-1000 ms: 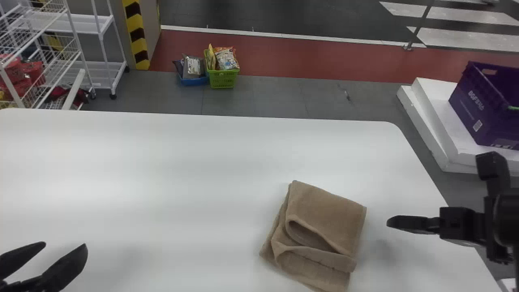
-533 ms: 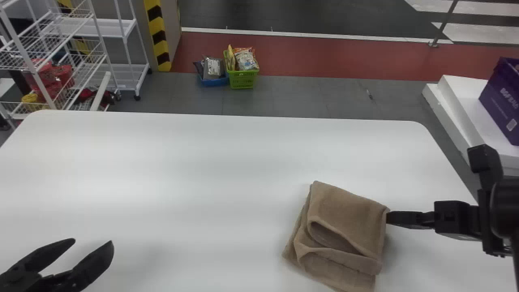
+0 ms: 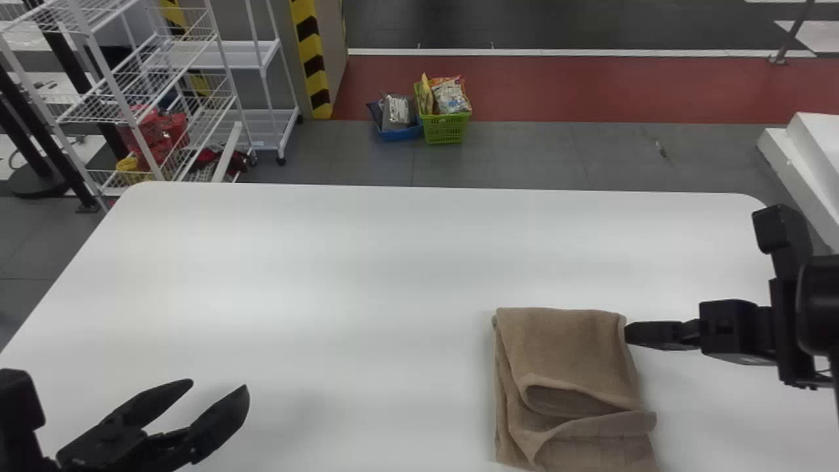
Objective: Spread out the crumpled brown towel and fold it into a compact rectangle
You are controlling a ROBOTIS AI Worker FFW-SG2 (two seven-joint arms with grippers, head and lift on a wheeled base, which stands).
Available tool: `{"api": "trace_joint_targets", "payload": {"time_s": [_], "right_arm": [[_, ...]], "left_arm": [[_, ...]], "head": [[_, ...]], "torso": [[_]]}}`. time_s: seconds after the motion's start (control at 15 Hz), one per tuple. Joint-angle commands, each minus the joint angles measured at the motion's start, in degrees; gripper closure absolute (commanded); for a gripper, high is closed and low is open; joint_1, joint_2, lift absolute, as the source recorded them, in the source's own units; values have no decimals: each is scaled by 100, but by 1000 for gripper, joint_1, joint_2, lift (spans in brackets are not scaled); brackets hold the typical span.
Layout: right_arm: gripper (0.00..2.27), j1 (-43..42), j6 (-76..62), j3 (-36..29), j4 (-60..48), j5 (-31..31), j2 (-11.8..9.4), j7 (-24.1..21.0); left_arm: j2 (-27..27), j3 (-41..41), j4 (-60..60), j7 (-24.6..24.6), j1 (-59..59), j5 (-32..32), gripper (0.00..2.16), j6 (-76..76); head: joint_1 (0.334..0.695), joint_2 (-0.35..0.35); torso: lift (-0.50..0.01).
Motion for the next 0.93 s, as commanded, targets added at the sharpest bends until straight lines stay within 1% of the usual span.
{"api": "trace_joint_targets", "payload": {"time_s": [0.0, 0.2, 0.27, 0.47, 0.6, 0.67, 0.73, 0.8, 0.87], "right_arm": [[1717, -169, 30, 121, 280, -28, 137, -109], [1717, -406, 30, 130, 684, -36, 313, -170], [1717, -476, 30, 130, 807, -89, 365, -258], [1717, -599, -369, 112, 1027, -432, 436, -460], [1717, -608, -703, 95, 1053, -713, 480, -469], [1632, -547, -721, 86, 965, -757, 471, -399], [1264, -388, -826, 86, 763, -740, 462, -293], [680, -177, -1090, 121, 324, -652, 418, -65], [272, 42, -1178, 148, -151, -414, 365, 155]], "left_arm": [[-15, 11, 0, -1, 5, 3, 80, 0], [-15, 46, 9, -9, 5, 29, 80, 0], [-15, 46, 9, -1, 5, 29, 80, 0], [-15, 37, 18, -1, 5, 29, 80, 0], [-15, 37, 44, -1, 5, 29, 80, -35], [-15, 46, 44, -1, 5, 29, 80, -35], [-15, 55, 44, -1, 5, 29, 80, -35], [-15, 81, 53, 8, 5, 29, 80, -35], [-15, 81, 71, 8, -22, 29, 80, -35]], "head": [[695, 64], [695, 89], [695, 102], [695, 119], [695, 137], [695, 145], [695, 150], [695, 156], [695, 165]], "torso": [[-127], [-127], [-127], [-127], [-127], [-127], [-127], [-127], [-127]]}}
